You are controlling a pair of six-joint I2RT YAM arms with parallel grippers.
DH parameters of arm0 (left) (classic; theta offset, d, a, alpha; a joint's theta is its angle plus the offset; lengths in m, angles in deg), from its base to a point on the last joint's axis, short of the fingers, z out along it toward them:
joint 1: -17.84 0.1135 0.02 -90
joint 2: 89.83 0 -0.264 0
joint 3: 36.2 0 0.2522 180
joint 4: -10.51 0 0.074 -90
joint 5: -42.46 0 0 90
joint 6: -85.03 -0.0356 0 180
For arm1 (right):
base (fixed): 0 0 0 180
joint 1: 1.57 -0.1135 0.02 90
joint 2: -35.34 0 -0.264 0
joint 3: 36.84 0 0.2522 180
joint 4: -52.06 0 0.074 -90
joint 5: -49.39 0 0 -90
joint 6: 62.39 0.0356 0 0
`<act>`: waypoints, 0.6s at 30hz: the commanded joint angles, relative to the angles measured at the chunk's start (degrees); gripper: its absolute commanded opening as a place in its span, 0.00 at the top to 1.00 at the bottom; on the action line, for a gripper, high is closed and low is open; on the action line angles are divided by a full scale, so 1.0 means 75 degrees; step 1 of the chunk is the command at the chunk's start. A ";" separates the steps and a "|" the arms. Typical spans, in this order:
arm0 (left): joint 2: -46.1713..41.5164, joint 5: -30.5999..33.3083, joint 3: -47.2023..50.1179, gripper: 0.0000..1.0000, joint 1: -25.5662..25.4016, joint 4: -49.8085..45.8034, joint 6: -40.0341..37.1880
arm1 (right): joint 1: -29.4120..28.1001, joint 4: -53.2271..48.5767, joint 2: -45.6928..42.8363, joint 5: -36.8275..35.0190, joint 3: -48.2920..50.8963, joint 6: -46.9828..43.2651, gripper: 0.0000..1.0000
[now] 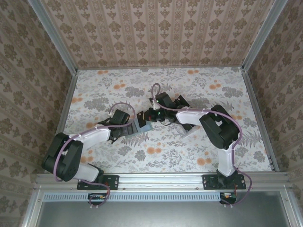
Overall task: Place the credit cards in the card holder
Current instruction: Insert the credit card into the card slot.
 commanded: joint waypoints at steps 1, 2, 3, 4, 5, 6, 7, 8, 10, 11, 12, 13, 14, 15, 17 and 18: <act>-0.0021 0.0119 0.0247 0.00 0.0059 -0.0452 0.0068 | -0.0013 0.0662 0.0285 0.0351 0.0083 0.0130 1.00; -0.0012 0.0112 0.0246 0.00 0.0059 -0.0456 0.0072 | -0.0013 0.0757 0.0330 0.0383 0.0095 0.0136 1.00; -0.0002 0.0111 0.0246 0.00 0.0059 -0.0452 0.0080 | -0.0013 0.0870 0.0376 0.0421 0.0090 0.0142 1.00; 0.0000 0.0114 0.0246 0.00 0.0059 -0.0452 0.0071 | -0.0013 0.0957 0.0425 0.0442 0.0090 0.0143 1.00; -0.0003 0.0112 0.0247 0.00 0.0059 -0.0452 0.0078 | -0.0013 0.1017 0.0461 0.0457 0.0089 0.0142 1.00; -0.0009 0.0119 0.0246 0.00 0.0059 -0.0455 0.0073 | -0.0013 0.1080 0.0508 0.0467 0.0089 0.0142 1.00; -0.0008 0.0111 0.0246 0.00 0.0059 -0.0448 0.0080 | -0.0013 0.1132 0.0548 0.0469 0.0093 0.0142 1.00; -0.0004 0.0119 0.0246 0.00 0.0054 -0.0457 0.0076 | -0.0013 0.1183 0.0579 0.0490 0.0098 0.0133 1.00; -0.0005 0.0128 0.0248 0.00 0.0059 -0.0455 0.0080 | -0.0013 0.1271 0.0639 0.0481 0.0101 0.0142 1.00; -0.0001 0.0124 0.0246 0.00 0.0059 -0.0456 0.0074 | -0.0013 0.1303 0.0664 0.0480 0.0109 0.0142 1.00; -0.0005 0.0124 0.0246 0.00 0.0059 -0.0457 0.0072 | -0.0012 0.1323 0.0693 0.0469 0.0119 0.0153 1.00; -0.0014 0.0125 0.0252 0.00 0.0059 -0.0457 0.0075 | -0.0013 0.1363 0.0726 0.0465 0.0135 0.0164 1.00; -0.0006 0.0124 0.0250 0.00 0.0059 -0.0455 0.0085 | -0.0013 0.1398 0.0748 0.0469 0.0145 0.0193 1.00; -0.0012 0.0123 0.0245 0.00 0.0059 -0.0456 0.0071 | -0.0013 0.1443 0.0772 0.0489 0.0162 0.0220 1.00; -0.0012 0.0131 0.0247 0.00 0.0059 -0.0451 0.0078 | -0.0013 0.1518 0.0796 0.0509 0.0203 0.0268 1.00; -0.0029 0.0125 0.0253 0.00 0.0059 -0.0457 0.0072 | -0.0013 0.1543 0.0817 0.0504 0.0223 0.0282 1.00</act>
